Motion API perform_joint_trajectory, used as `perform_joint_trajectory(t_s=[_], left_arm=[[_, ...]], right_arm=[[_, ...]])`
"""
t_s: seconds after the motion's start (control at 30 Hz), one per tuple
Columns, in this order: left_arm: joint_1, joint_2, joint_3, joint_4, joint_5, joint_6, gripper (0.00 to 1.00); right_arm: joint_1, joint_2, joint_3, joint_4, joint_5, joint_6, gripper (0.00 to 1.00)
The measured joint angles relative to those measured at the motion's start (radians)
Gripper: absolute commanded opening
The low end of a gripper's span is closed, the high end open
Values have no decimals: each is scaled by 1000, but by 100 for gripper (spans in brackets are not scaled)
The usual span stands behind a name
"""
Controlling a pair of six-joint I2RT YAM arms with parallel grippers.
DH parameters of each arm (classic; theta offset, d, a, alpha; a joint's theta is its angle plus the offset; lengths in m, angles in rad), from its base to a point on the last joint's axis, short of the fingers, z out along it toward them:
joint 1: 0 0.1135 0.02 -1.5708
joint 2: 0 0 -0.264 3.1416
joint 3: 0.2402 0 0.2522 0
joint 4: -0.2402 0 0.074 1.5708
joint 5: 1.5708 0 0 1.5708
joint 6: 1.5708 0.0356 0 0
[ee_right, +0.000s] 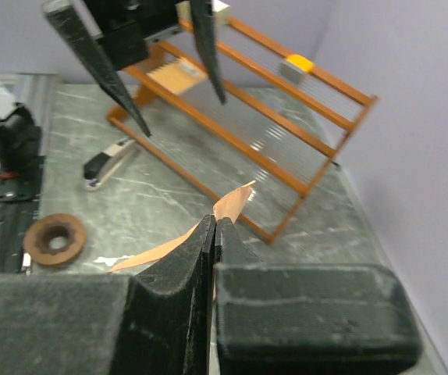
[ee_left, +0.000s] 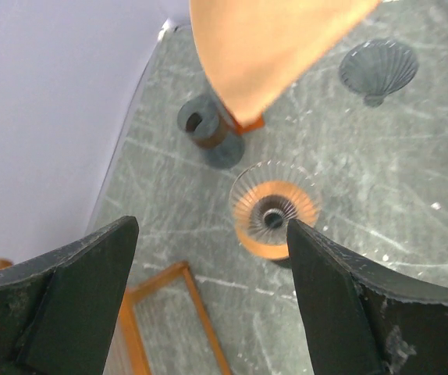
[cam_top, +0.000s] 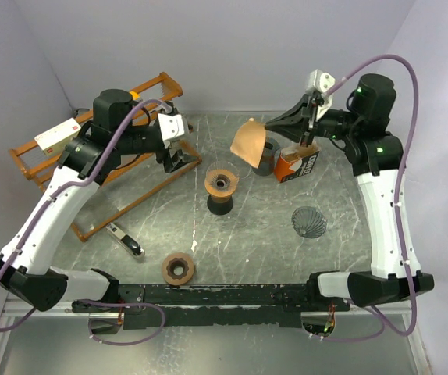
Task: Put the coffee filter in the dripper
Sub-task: Place the coffee filter in the coffee dripper.
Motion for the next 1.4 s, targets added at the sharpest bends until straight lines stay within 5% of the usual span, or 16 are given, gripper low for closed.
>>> perform_joint_trajectory(t_s=[0.5,0.7,0.8,0.9,1.1,1.23,1.4], left_arm=[[-3,81,4,118,295,-268,64],[-6,121,-74,199,383,-367,34],[-6,130,-109,239,424,-414,11],[-6,131,-126,262,452,-441,7],[-5,115,-127,263,405,-444,7],[12,73,-127,261,290,-462,7],[26,15,-148,267,269,-458,7]], right_arm=[[233,82,-31,10,-98,8,0],[271,113,-40,10,-116,-7,0],[277,129,-41,9,-114,-16,0],[280,130,-51,13,-105,-13,1],[283,120,-105,55,13,46,84],[282,98,-130,55,112,49,96],[282,72,-145,55,182,41,97]])
